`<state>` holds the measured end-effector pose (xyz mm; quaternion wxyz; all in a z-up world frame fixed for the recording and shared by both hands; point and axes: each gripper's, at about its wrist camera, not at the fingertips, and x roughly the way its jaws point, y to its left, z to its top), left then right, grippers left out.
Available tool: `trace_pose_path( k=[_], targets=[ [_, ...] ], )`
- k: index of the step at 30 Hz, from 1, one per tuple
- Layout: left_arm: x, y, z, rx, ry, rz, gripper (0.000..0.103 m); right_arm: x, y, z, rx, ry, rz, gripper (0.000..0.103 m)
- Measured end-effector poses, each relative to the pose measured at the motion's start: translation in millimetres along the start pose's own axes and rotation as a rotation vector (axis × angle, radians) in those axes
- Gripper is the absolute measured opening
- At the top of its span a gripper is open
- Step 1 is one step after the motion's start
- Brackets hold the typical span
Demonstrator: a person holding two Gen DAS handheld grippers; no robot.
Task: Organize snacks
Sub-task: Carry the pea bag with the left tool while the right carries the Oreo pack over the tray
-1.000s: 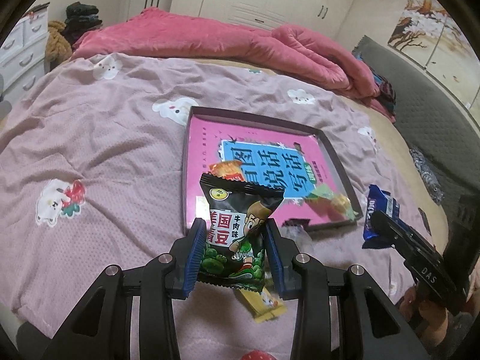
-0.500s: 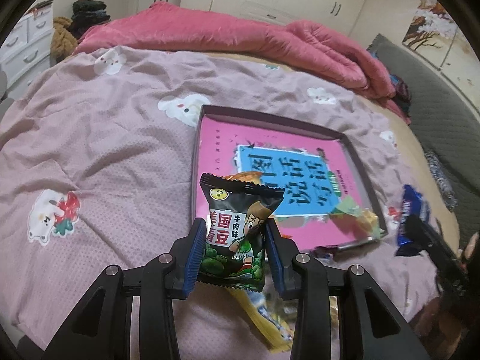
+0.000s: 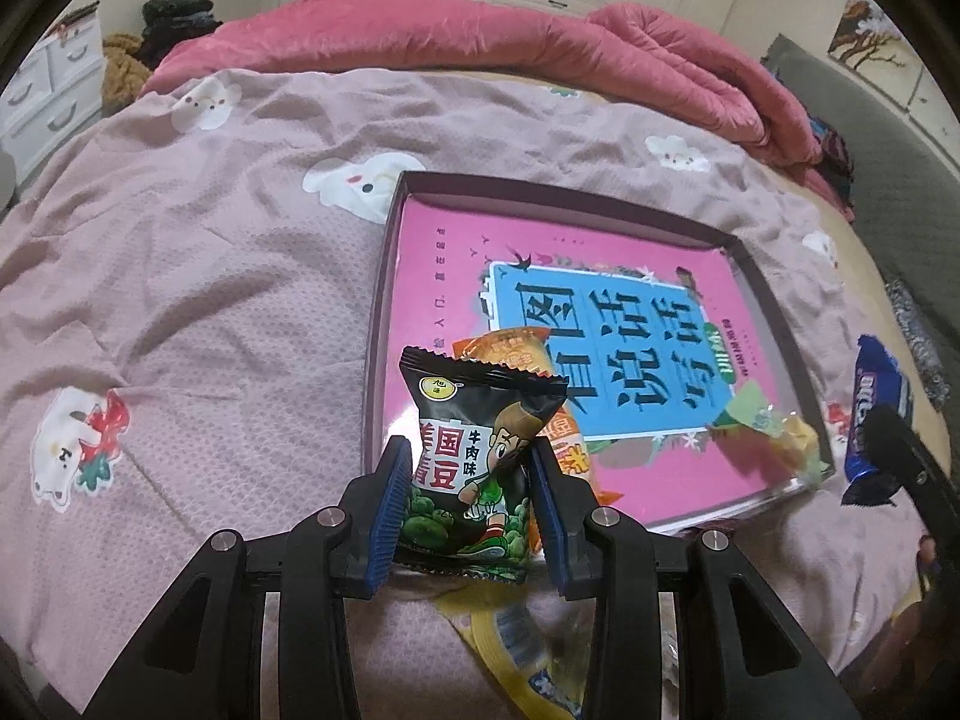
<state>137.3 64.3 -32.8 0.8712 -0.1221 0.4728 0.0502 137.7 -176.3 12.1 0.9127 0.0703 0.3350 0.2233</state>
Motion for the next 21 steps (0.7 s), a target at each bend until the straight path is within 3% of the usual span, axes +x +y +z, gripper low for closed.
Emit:
trace_pose_path(
  k=[7, 21],
  targets=[
    [15, 0, -5, -0.004, 0.024, 0.012, 0.04, 15, -1, -2, 0.001, 0.03, 0.001, 0.048],
    [29, -6, -8, -0.018, 0.061, -0.055, 0.04, 40, -1, -7, 0.0, 0.087, 0.018, 0.048]
  ],
)
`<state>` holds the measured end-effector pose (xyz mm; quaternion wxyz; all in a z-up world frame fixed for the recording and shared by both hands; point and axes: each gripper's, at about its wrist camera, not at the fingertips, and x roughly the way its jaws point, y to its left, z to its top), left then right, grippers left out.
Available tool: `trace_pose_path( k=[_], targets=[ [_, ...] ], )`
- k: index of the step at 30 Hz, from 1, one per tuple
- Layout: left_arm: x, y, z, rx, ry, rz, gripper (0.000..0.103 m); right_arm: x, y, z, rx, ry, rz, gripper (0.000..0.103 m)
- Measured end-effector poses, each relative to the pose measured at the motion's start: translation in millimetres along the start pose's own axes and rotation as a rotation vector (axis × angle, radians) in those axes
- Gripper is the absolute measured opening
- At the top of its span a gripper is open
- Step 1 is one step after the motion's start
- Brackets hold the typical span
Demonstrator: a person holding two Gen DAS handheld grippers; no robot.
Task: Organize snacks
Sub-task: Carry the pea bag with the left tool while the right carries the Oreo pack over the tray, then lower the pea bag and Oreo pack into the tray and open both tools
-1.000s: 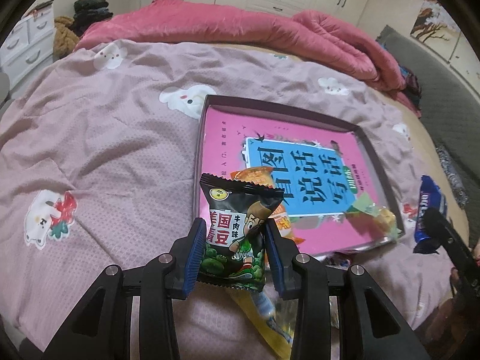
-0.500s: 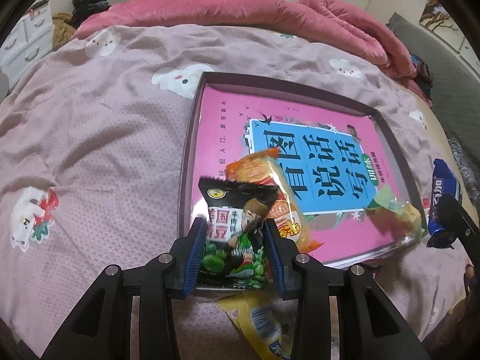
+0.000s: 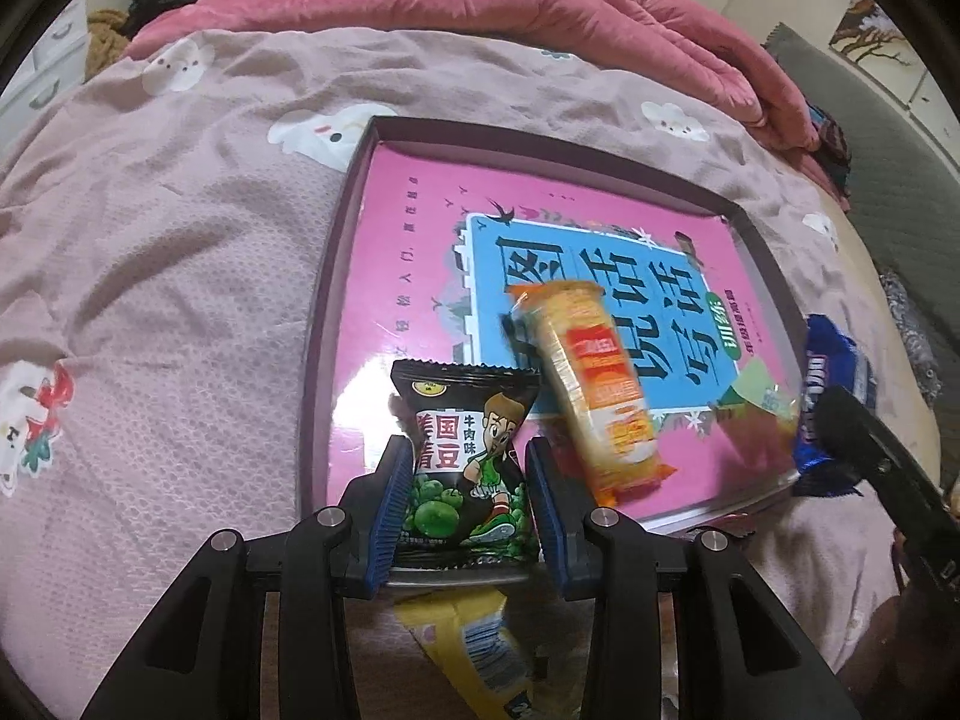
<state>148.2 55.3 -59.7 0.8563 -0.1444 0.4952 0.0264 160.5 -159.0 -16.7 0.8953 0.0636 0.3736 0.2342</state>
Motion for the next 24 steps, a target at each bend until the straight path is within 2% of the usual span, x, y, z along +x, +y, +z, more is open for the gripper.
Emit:
trace_pose_path(
  k=[14, 24],
  targets=[
    [0, 1, 0, -0.002, 0.003, -0.025, 0.04, 29, 6, -7, 0.004, 0.079, 0.051, 0.048],
    [0, 1, 0, 0.002, 0.002, -0.029, 0.04, 35, 9, -11, -0.04, 0.097, -0.028, 0.049]
  ],
)
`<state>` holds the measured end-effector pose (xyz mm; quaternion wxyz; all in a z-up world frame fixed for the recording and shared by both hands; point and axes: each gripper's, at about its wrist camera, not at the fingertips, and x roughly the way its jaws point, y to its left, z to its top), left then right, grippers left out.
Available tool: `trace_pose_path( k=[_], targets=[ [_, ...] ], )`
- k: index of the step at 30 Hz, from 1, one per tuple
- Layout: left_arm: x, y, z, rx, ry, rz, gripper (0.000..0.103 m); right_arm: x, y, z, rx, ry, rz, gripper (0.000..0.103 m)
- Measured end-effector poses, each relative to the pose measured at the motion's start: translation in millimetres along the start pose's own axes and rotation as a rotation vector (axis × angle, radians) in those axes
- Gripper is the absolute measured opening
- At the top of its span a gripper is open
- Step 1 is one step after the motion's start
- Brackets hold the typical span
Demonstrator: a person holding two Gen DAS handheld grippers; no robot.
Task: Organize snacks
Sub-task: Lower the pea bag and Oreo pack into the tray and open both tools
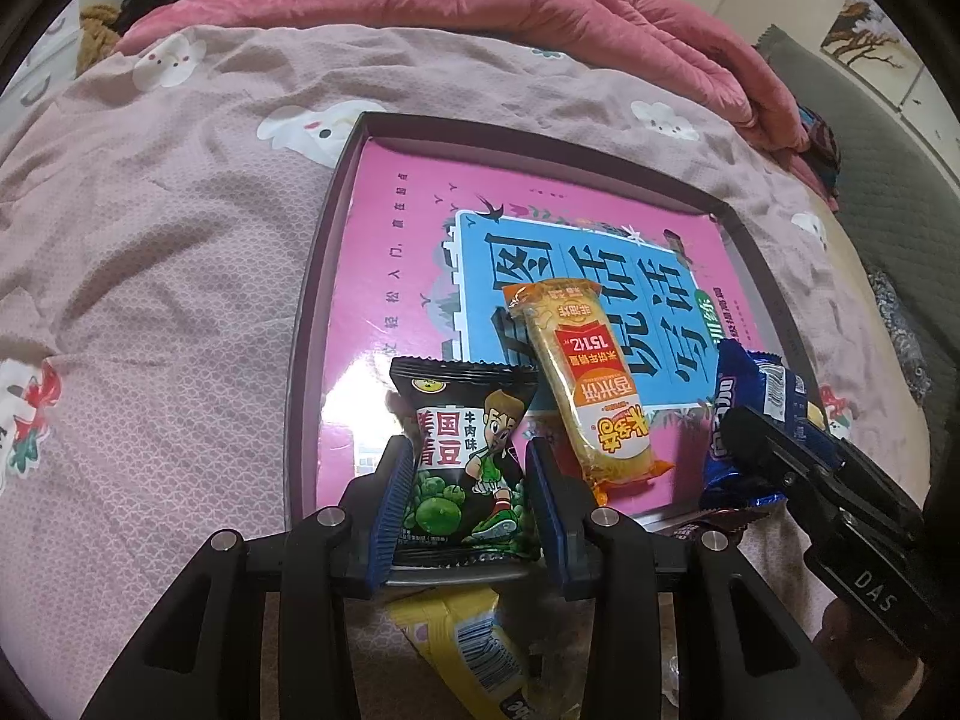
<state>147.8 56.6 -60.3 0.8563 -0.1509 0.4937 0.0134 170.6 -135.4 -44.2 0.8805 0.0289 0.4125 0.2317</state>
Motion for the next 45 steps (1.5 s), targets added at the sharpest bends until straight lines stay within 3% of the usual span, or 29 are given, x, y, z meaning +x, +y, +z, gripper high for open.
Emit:
trace_pose_path(
  k=[9, 45],
  targets=[
    [0, 0, 0, 0.003, 0.001, 0.001, 0.04, 2, -4, -2, 0.003, 0.016, -0.048, 0.049],
    [-14, -2, 1, 0.014, -0.022, -0.012, 0.04, -32, 0, -8, -0.016, -0.039, -0.054, 0.049]
  ],
)
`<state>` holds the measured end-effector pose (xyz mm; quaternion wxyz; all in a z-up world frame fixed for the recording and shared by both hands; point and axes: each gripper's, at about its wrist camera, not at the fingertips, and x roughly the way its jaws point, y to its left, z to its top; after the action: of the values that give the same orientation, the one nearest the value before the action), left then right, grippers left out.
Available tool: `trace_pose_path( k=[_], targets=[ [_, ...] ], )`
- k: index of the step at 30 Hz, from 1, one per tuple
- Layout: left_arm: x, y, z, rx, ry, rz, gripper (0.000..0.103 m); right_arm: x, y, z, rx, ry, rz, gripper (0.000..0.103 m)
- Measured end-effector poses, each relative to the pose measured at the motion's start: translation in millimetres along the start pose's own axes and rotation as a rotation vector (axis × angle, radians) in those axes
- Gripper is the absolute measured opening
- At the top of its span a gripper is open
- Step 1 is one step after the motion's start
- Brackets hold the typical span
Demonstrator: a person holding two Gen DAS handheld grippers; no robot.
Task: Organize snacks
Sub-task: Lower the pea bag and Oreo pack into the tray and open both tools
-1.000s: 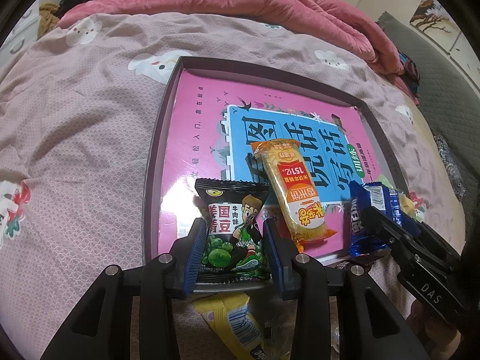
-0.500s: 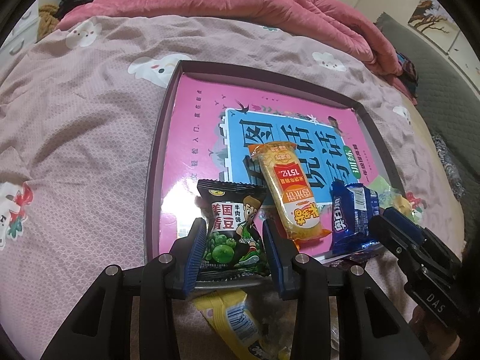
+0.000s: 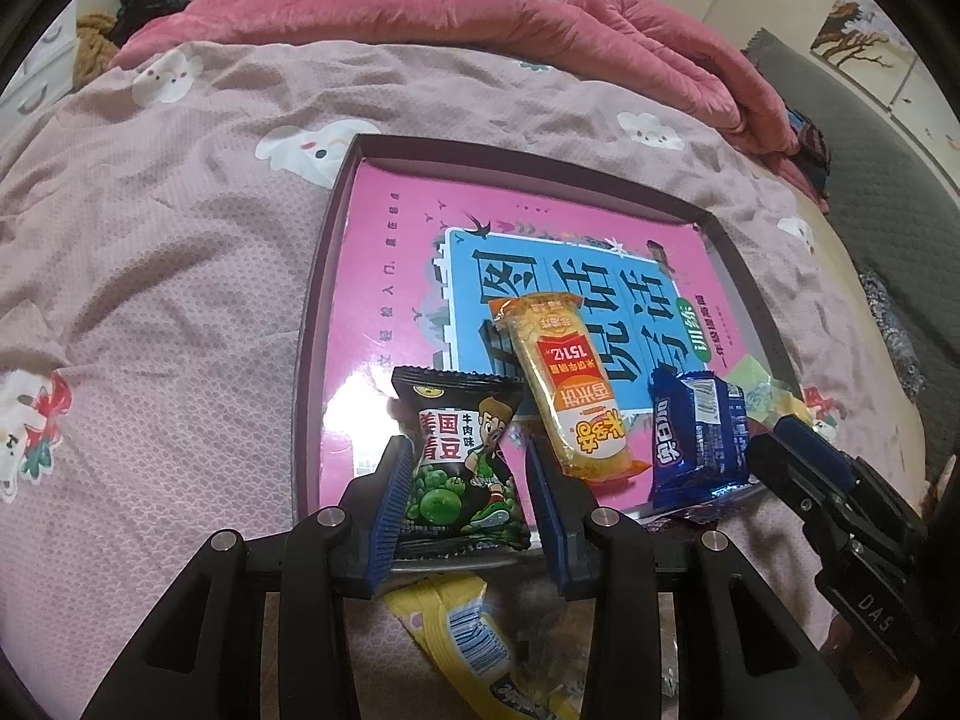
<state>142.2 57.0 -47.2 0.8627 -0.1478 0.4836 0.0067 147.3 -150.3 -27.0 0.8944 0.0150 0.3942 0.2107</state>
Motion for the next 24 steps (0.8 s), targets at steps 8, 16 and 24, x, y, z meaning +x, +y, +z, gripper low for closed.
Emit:
trace_pose_path(
  k=[8, 16, 24],
  targets=[
    [-6, 1, 1, -0.003, -0.011, -0.003, 0.044, -6, -1, 2, 0.001, -0.012, -0.015, 0.05],
    [-14, -1, 2, 0.004, -0.03, -0.007, 0.052, -9, -1, 4, 0.01, -0.024, -0.021, 0.053],
    [-23, -4, 2, 0.013, -0.049, 0.0, 0.057, -15, -1, 6, 0.014, -0.039, -0.022, 0.056]
  ],
)
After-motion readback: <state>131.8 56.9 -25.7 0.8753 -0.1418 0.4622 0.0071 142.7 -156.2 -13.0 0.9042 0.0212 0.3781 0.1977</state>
